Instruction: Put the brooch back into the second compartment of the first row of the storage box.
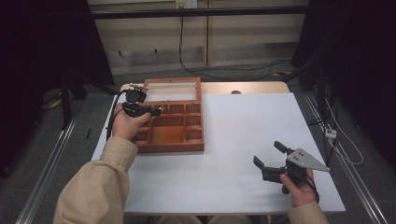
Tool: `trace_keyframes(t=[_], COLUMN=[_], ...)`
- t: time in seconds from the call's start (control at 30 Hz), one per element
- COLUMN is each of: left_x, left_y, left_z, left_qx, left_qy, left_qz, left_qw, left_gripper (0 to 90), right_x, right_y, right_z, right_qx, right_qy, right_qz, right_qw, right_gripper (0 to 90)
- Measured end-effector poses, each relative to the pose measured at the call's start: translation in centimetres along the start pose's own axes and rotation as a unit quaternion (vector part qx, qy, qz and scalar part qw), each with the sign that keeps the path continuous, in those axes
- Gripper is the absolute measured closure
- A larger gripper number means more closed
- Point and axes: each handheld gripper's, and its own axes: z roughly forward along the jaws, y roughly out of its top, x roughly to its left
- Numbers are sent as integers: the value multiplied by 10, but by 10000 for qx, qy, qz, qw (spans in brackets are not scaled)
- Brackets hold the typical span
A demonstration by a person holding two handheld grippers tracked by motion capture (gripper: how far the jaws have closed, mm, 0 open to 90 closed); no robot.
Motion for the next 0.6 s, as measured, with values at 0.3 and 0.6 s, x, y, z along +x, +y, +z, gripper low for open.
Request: trace_keyframes(t=[0.3, 0.6], left_x=[3, 5], left_y=[3, 6], left_z=[4, 12], left_qx=[-9, -15], left_qy=[31, 66], left_qz=[-78, -106], left_qw=[10000, 9999], left_gripper=[802, 802], right_x=[-1, -2], right_y=[0, 0], right_z=[-2, -1], right_qx=[7, 1], right_qy=[-11, -11], right_qz=[37, 7], right_qw=[10000, 10000], right_gripper=[34, 34])
